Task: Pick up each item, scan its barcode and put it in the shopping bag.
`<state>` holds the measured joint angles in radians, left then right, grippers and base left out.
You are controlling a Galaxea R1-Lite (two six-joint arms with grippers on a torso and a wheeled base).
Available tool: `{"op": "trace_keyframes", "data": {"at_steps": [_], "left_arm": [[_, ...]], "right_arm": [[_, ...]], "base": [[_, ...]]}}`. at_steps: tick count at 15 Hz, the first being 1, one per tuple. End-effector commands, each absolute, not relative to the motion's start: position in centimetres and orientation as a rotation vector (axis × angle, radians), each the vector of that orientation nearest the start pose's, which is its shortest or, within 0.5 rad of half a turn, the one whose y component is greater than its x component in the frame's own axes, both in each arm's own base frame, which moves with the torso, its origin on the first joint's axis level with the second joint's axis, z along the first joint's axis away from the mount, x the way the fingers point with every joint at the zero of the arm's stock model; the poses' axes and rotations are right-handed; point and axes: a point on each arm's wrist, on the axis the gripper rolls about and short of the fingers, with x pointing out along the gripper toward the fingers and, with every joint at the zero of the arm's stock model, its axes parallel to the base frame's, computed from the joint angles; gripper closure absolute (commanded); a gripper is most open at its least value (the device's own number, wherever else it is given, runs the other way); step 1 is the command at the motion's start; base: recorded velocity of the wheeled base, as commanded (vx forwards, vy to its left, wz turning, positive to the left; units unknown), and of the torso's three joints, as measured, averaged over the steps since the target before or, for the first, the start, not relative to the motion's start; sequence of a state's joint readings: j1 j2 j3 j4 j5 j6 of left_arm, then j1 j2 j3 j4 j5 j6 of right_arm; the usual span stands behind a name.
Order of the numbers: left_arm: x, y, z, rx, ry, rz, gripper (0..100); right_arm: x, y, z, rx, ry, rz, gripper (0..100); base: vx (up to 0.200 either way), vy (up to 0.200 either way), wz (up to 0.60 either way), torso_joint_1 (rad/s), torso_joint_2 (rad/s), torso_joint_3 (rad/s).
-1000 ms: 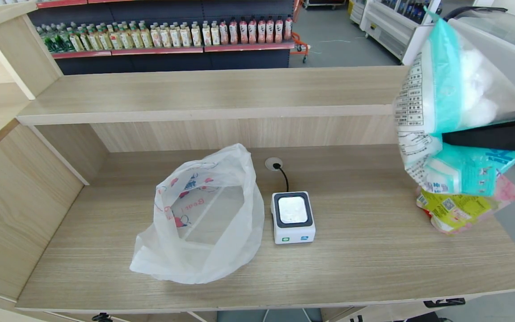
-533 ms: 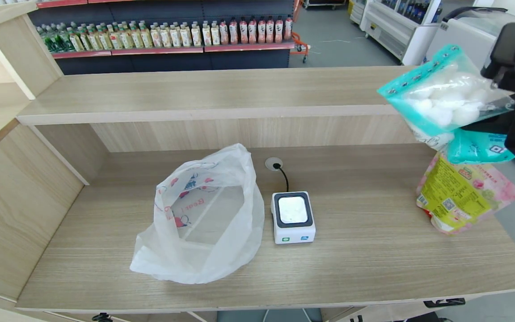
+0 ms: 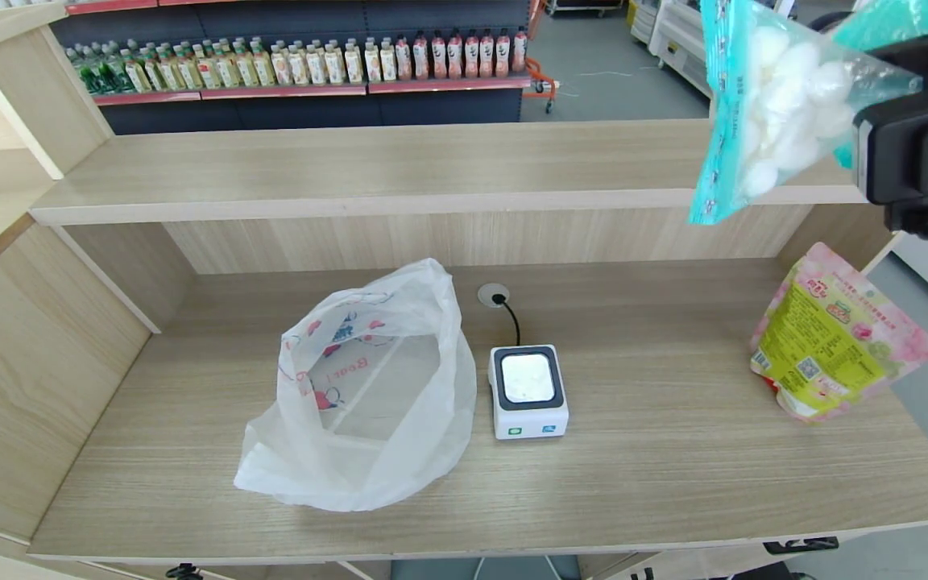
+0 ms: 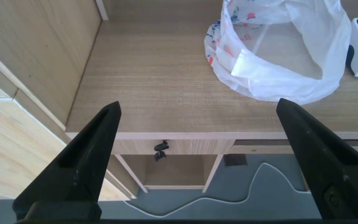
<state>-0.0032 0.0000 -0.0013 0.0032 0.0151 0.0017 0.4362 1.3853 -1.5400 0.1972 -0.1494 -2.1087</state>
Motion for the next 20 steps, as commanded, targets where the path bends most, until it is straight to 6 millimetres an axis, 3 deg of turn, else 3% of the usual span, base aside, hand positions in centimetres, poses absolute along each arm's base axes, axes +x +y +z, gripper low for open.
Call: {"op": "trace_keyframes", "data": {"at_steps": [1, 3, 5, 8, 11, 14, 16, 20], "left_arm": [[-2.3, 0.0, 7.6, 0.002, 0.002, 0.012, 0], [-2.3, 0.0, 7.6, 0.002, 0.002, 0.012, 0], [-2.3, 0.0, 7.6, 0.002, 0.002, 0.012, 0], [-2.3, 0.0, 7.6, 0.002, 0.002, 0.012, 0], [-2.3, 0.0, 7.5, 0.002, 0.003, 0.012, 0], [-2.3, 0.0, 7.6, 0.002, 0.002, 0.012, 0], [-2.3, 0.0, 7.6, 0.002, 0.002, 0.012, 0], [-2.3, 0.0, 7.6, 0.002, 0.002, 0.012, 0]], "right_arm": [[17.5, 10.0, 41.9, -2.31, -0.603, 0.038, 100], [16.4, 10.9, 42.3, -2.568, -0.802, -0.125, 100], [16.1, 11.0, 40.9, -2.62, -0.877, -0.161, 100], [16.0, 11.3, 38.2, -2.53, -1.045, -0.461, 100], [14.4, 12.4, 36.2, -2.245, -1.418, -0.766, 100], [14.4, 13.1, 35.3, -2.103, -1.708, -0.75, 100], [14.8, 12.4, 34.4, -2.096, -1.861, -0.805, 100], [15.8, 12.3, 32.2, -2.152, -1.887, -0.81, 100]], "base": [[0.0, 0.0, 0.0, 0.0, 0.0, 0.0], [0.0, 0.0, 0.0, 0.0, 0.0, 0.0], [0.0, 0.0, 0.0, 0.0, 0.0, 0.0], [0.0, 0.0, 0.0, 0.0, 0.0, 0.0], [0.0, 0.0, 0.0, 0.0, 0.0, 0.0], [0.0, 0.0, 0.0, 0.0, 0.0, 0.0], [0.0, 0.0, 0.0, 0.0, 0.0, 0.0], [0.0, 0.0, 0.0, 0.0, 0.0, 0.0]]}}
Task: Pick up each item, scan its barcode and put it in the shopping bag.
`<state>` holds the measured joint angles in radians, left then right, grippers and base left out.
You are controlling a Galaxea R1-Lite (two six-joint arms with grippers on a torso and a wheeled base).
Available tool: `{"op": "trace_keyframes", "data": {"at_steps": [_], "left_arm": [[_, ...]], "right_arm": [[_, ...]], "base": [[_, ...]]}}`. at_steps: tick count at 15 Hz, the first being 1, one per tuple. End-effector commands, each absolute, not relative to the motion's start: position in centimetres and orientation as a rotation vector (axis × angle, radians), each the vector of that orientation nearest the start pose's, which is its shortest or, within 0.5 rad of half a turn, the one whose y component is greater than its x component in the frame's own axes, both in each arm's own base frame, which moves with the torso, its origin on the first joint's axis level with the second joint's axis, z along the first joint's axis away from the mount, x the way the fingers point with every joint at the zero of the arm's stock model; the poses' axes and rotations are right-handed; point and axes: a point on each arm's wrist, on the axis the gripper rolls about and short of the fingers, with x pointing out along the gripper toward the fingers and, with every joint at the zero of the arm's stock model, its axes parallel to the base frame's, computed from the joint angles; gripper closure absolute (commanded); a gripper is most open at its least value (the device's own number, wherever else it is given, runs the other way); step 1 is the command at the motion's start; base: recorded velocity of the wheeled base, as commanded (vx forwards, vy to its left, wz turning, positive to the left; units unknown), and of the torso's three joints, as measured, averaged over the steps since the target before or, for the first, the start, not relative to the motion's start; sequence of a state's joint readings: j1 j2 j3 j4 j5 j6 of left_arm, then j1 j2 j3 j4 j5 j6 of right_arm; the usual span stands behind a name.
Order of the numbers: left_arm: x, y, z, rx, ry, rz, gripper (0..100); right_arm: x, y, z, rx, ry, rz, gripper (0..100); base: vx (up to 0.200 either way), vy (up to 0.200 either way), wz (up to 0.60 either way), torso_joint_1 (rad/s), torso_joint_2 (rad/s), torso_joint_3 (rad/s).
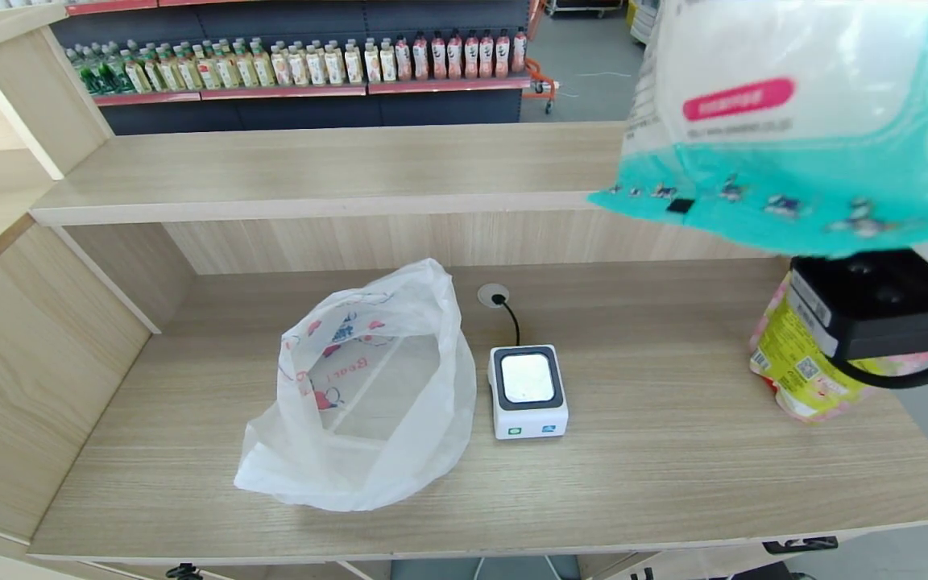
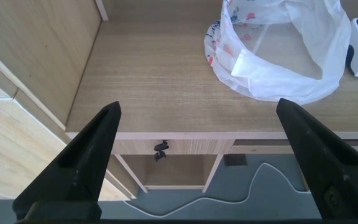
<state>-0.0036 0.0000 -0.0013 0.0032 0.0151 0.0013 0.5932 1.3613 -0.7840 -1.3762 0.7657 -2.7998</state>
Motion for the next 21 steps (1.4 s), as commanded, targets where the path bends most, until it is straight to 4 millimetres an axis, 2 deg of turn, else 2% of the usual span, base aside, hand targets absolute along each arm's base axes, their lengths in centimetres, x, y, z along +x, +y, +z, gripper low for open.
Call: {"op": "trace_keyframes", "data": {"at_steps": [1, 7, 9, 12, 14, 15, 21], "left_arm": [[-2.3, 0.0, 7.6, 0.002, 0.002, 0.012, 0], [-2.3, 0.0, 7.6, 0.002, 0.002, 0.012, 0], [-2.3, 0.0, 7.6, 0.002, 0.002, 0.012, 0], [-2.3, 0.0, 7.6, 0.002, 0.002, 0.012, 0], [-2.3, 0.0, 7.6, 0.002, 0.002, 0.012, 0], [-2.3, 0.0, 7.6, 0.002, 0.002, 0.012, 0], [-2.3, 0.0, 7.6, 0.002, 0.002, 0.012, 0]], "right_arm": [[16.3, 12.5, 31.9, -2.164, -1.888, -0.796, 100], [18.9, 14.1, 30.4, -2.219, -1.896, -0.759, 100], [19.0, 14.8, 30.3, -2.164, -1.938, -0.855, 100], [19.1, 15.3, 30.1, -2.111, -2.019, -0.881, 100], [19.1, 15.5, 29.7, -2.089, -2.062, -0.88, 100], [19.4, 16.5, 29.1, -2.055, -2.107, -0.843, 100], [20.5, 17.6, 28.5, -2.044, -2.129, -0.816, 100]], "base": [[0.0, 0.0, 0.0, 0.0, 0.0, 0.0], [0.0, 0.0, 0.0, 0.0, 0.0, 0.0], [0.0, 0.0, 0.0, 0.0, 0.0, 0.0], [0.0, 0.0, 0.0, 0.0, 0.0, 0.0], [0.0, 0.0, 0.0, 0.0, 0.0, 0.0], [0.0, 0.0, 0.0, 0.0, 0.0, 0.0], [0.0, 0.0, 0.0, 0.0, 0.0, 0.0]]}}
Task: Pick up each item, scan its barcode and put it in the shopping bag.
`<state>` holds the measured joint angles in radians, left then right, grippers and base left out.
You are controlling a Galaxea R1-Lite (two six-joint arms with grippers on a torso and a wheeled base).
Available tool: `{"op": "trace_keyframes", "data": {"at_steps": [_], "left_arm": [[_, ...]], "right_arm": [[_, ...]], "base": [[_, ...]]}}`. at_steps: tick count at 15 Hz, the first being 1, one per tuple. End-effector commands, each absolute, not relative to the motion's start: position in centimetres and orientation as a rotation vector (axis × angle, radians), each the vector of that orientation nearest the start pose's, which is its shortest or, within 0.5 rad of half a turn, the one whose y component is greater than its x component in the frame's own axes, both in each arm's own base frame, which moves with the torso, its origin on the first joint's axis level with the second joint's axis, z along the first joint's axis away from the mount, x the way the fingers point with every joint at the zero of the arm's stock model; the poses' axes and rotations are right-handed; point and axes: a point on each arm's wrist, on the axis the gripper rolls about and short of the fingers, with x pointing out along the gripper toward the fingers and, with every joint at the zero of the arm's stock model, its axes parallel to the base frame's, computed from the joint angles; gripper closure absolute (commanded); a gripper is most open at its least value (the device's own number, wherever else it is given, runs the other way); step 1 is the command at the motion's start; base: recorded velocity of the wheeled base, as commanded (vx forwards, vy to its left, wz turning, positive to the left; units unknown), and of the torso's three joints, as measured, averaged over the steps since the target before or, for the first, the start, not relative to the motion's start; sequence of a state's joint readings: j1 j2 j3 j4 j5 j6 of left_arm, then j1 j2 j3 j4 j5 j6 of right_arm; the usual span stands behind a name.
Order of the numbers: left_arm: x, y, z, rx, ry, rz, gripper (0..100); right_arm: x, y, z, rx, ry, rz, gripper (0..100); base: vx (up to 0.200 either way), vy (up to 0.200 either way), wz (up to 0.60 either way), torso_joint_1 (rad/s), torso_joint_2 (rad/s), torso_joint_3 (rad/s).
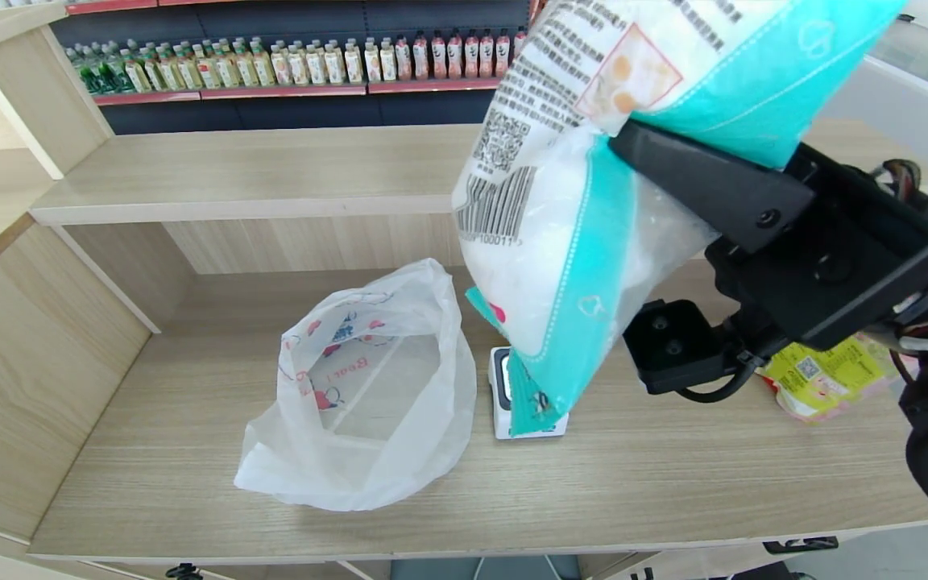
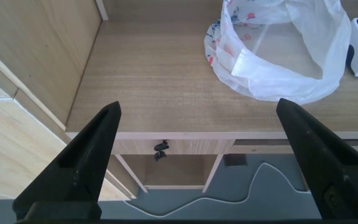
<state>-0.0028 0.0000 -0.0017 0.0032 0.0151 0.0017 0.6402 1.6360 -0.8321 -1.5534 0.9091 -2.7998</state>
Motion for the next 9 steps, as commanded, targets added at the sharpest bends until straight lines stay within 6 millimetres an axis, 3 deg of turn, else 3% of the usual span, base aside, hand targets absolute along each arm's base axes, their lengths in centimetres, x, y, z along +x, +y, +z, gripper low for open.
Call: {"op": "trace_keyframes", "data": {"at_steps": [1, 5, 9], "left_arm": [[-2.3, 0.0, 7.6, 0.002, 0.002, 0.012, 0], [-2.3, 0.0, 7.6, 0.002, 0.002, 0.012, 0], [-2.3, 0.0, 7.5, 0.002, 0.003, 0.012, 0]], "right_arm": [[20.8, 17.7, 28.4, 2.152, 2.239, 0.856, 100], [21.5, 18.4, 29.2, 2.129, 2.233, 0.913, 100], [19.5, 19.8, 30.3, 2.036, 2.318, 0.975, 100]], "base": [[0.0, 0.0, 0.0, 0.0, 0.0, 0.0], [0.0, 0.0, 0.0, 0.0, 0.0, 0.0], [0.0, 0.0, 0.0, 0.0, 0.0, 0.0]]}}
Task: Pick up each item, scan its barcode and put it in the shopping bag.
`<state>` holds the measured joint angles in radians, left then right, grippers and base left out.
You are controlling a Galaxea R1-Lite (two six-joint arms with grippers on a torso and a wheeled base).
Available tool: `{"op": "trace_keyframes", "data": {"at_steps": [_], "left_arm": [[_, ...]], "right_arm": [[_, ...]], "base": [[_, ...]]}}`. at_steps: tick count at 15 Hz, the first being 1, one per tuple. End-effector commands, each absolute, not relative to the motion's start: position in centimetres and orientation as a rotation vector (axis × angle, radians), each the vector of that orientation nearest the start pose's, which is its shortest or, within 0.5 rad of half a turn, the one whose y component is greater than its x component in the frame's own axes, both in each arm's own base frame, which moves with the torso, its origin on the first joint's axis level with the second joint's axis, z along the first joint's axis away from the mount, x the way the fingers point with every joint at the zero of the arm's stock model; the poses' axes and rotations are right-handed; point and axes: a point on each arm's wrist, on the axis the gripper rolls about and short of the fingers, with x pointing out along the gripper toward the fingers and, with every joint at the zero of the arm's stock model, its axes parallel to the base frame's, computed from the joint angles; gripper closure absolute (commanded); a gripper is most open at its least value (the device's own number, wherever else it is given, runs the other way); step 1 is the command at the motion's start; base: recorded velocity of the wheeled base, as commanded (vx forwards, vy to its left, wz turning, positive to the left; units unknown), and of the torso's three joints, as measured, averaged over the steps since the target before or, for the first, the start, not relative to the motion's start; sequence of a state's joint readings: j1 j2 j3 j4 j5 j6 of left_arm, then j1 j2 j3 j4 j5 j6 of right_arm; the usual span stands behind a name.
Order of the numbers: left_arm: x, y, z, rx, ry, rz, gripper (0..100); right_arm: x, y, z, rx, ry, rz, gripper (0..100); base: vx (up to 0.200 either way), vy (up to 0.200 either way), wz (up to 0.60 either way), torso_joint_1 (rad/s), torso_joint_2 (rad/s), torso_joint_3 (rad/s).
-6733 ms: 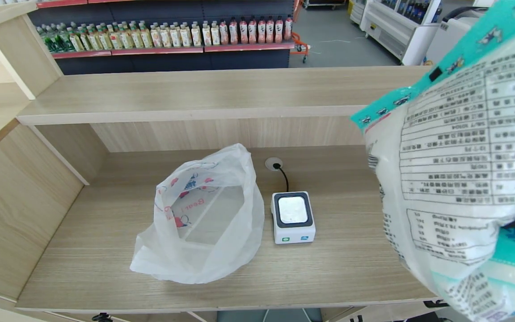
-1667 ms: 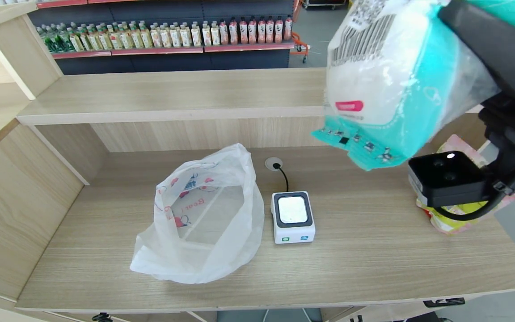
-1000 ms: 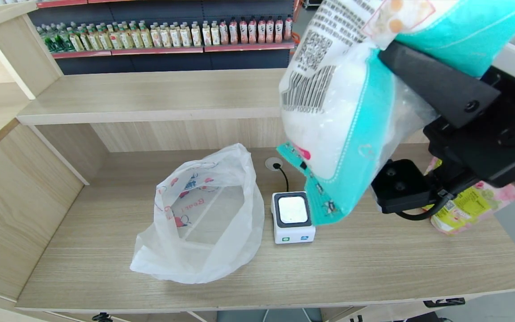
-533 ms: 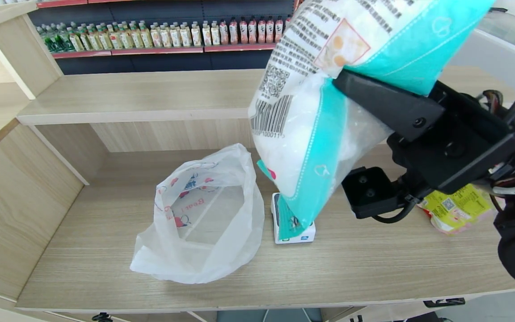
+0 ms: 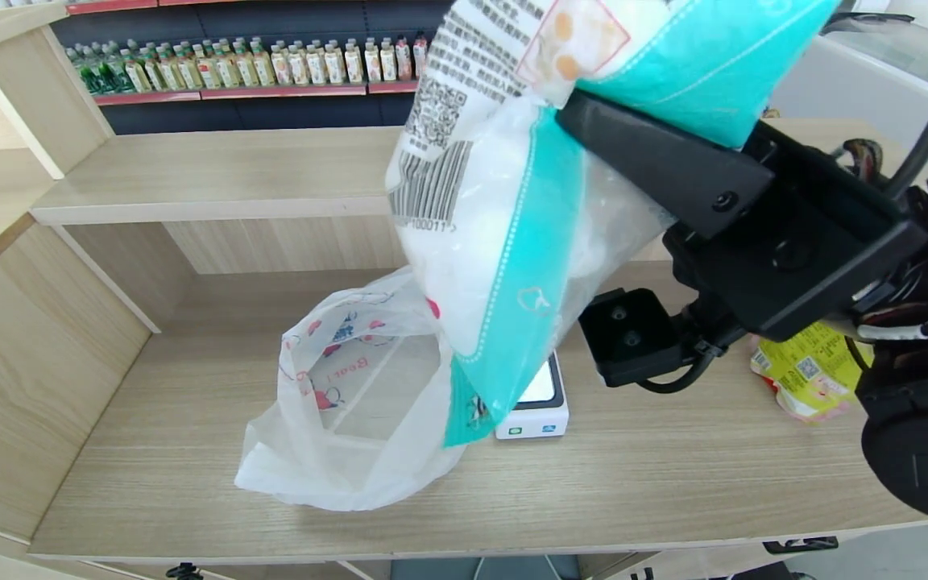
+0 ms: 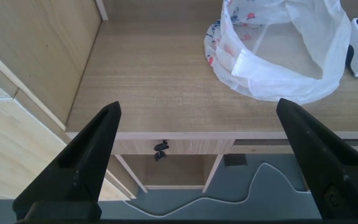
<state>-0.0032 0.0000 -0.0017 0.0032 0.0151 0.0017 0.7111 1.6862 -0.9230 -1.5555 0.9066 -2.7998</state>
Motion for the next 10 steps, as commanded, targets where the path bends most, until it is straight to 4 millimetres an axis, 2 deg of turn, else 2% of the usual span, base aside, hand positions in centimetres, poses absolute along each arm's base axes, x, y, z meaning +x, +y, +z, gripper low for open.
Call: {"op": "trace_keyframes", "data": {"at_steps": [1, 4, 10], "left_arm": [[-2.29, 0.04, 7.56, 0.002, 0.002, 0.012, 0], [-2.29, 0.04, 7.56, 0.002, 0.002, 0.012, 0], [-2.29, 0.04, 7.56, 0.002, 0.002, 0.012, 0]], "right_arm": [[19.36, 19.93, 30.65, 2.022, 2.323, 0.998, 100], [19.07, 19.73, 31.25, 2.009, 2.317, 1.033, 100], [19.02, 19.74, 31.05, 2.012, 2.322, 1.019, 100]], "base": [[0.0, 0.0, 0.0, 0.0, 0.0, 0.0], [0.0, 0.0, 0.0, 0.0, 0.0, 0.0], [0.0, 0.0, 0.0, 0.0, 0.0, 0.0]]}}
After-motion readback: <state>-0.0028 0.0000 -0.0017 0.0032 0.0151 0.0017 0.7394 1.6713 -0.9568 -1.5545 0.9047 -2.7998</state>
